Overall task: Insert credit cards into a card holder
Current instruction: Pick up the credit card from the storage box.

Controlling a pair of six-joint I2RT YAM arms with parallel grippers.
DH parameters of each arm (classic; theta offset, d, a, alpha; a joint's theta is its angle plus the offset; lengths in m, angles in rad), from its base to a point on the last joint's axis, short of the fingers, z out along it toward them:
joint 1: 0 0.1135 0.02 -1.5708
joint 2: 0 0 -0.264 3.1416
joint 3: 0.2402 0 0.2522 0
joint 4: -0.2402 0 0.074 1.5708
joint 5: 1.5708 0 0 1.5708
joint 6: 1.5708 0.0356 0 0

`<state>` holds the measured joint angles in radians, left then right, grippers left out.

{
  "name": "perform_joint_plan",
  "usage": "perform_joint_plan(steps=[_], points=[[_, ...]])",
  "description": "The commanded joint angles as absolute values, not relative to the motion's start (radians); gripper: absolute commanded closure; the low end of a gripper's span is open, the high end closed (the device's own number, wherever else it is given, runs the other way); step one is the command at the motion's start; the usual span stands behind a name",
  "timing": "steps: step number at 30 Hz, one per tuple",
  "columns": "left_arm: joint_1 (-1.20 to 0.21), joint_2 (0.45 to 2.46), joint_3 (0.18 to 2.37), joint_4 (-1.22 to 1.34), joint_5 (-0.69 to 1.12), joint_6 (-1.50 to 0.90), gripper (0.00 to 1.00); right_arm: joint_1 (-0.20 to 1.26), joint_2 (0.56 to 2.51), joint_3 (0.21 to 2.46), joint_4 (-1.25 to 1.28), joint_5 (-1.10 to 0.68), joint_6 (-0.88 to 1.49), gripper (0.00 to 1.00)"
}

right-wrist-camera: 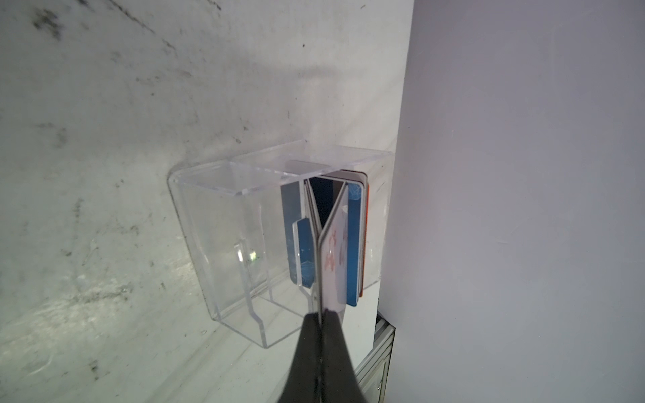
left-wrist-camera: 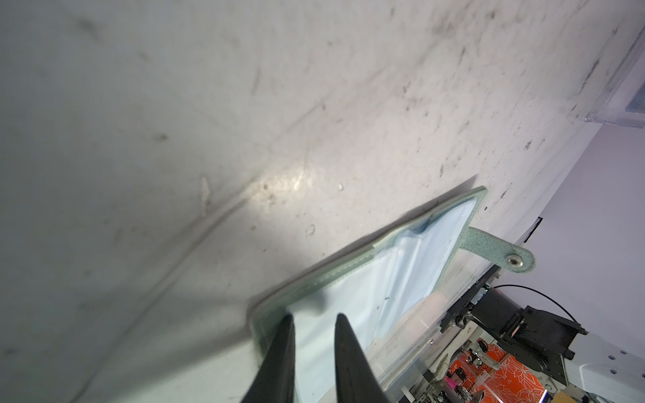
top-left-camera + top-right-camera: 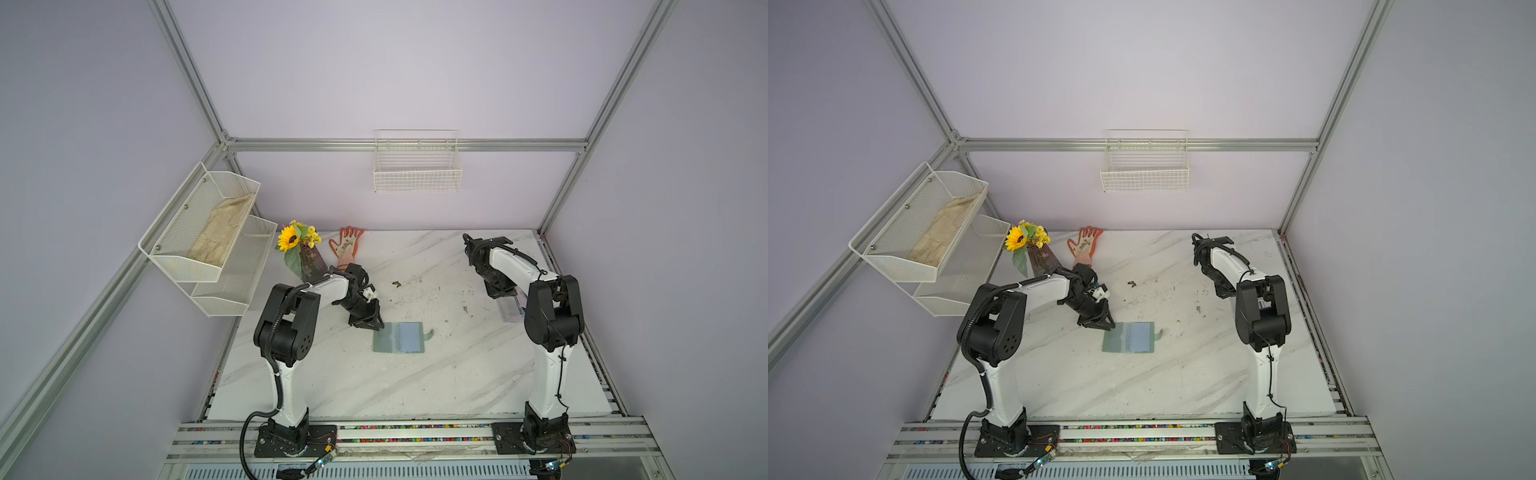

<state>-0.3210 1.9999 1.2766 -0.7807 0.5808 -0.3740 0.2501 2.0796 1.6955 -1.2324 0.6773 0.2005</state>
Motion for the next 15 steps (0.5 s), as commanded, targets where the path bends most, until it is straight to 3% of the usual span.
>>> perform_joint_plan(steps=[1, 15], points=[[-0.359, 2.13, 1.218, -0.703, 0.466, -0.353, 0.78, 0.248, 2.104, 1.69, -1.252, 0.64, 0.213, 1.0], [-0.359, 2.131, 1.22, -0.706, 0.468, -0.353, 0.78, 0.236, 2.074, 1.668, -1.214, 0.581, 0.146, 1.0]])
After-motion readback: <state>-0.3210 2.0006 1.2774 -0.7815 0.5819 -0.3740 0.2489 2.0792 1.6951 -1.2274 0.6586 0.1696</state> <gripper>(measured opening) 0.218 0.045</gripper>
